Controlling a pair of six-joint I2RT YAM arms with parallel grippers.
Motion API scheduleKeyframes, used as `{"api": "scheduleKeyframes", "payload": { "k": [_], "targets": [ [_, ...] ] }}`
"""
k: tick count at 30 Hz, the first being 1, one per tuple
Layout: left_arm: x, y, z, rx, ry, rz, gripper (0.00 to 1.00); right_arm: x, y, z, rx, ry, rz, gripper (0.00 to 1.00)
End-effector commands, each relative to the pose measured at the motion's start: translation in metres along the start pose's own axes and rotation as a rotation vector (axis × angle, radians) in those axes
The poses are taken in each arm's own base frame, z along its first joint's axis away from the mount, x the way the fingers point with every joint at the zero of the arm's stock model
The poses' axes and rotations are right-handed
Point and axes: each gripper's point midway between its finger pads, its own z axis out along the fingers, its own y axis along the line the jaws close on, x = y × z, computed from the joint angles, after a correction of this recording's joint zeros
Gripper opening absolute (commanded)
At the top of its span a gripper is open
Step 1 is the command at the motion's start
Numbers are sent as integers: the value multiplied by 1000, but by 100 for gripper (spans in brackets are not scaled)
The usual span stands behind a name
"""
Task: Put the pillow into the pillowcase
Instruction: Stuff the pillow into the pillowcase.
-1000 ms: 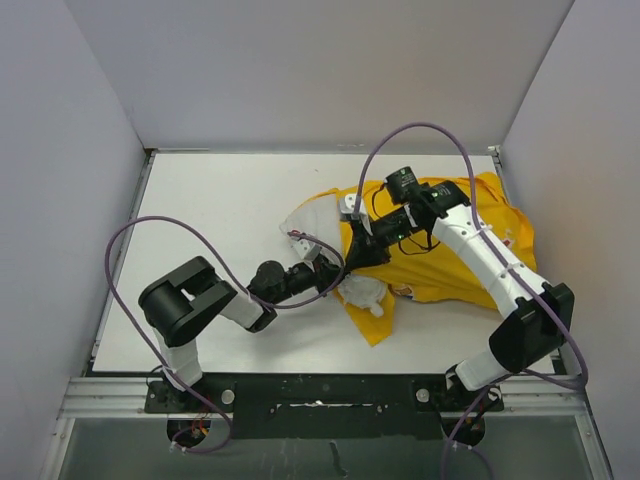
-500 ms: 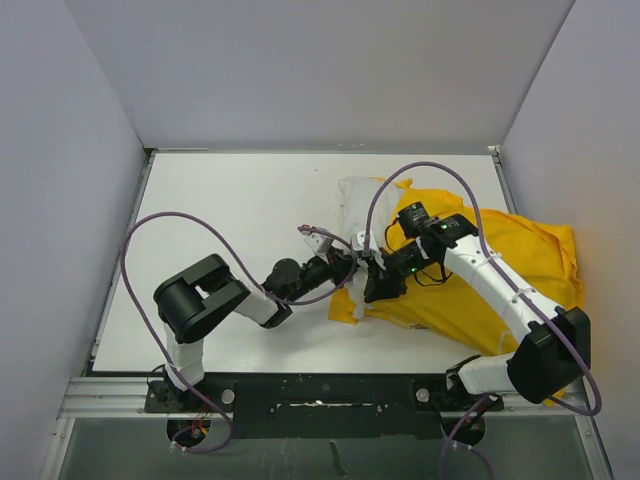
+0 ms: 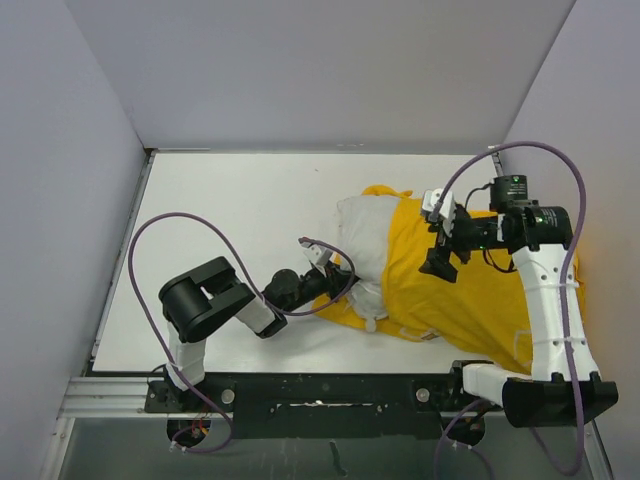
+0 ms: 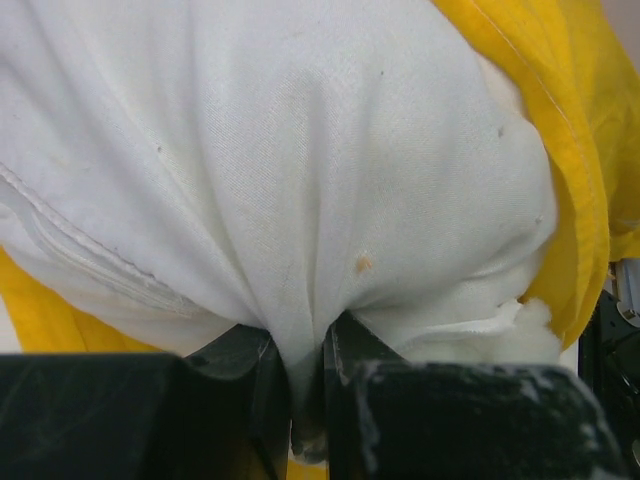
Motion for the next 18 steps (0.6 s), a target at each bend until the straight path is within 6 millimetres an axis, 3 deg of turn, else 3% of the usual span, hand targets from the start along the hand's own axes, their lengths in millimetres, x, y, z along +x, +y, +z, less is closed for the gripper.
{"api": "scheduleKeyframes", "payload": {
  "k": [1,4,6,8,9,11,13,15,18],
  "targets": [
    [-29,-14,3,76,-96,2,1,65,-38,-47,279,310,40,99],
    [-26,-21,6,118,-82,0,1,127,-62,-66,380,546,45,100],
    [-24,-25,8,147,-71,-1,0,153,-68,-65,381,630,33,97],
    [-22,-30,9,173,-60,-7,0,162,-74,-52,354,628,13,82],
    [-21,-32,9,185,-55,-6,0,159,-78,-45,348,616,2,68],
    [-19,-39,6,218,-40,-6,0,147,-87,-28,324,592,-31,42],
    [-18,-51,3,272,-25,5,0,121,-95,-8,310,551,-88,16],
    [-17,-63,-2,316,-14,18,0,84,-102,13,308,484,-163,6],
    [-14,-72,-9,333,-6,24,0,25,-108,38,304,381,-287,2]
  ]
}}
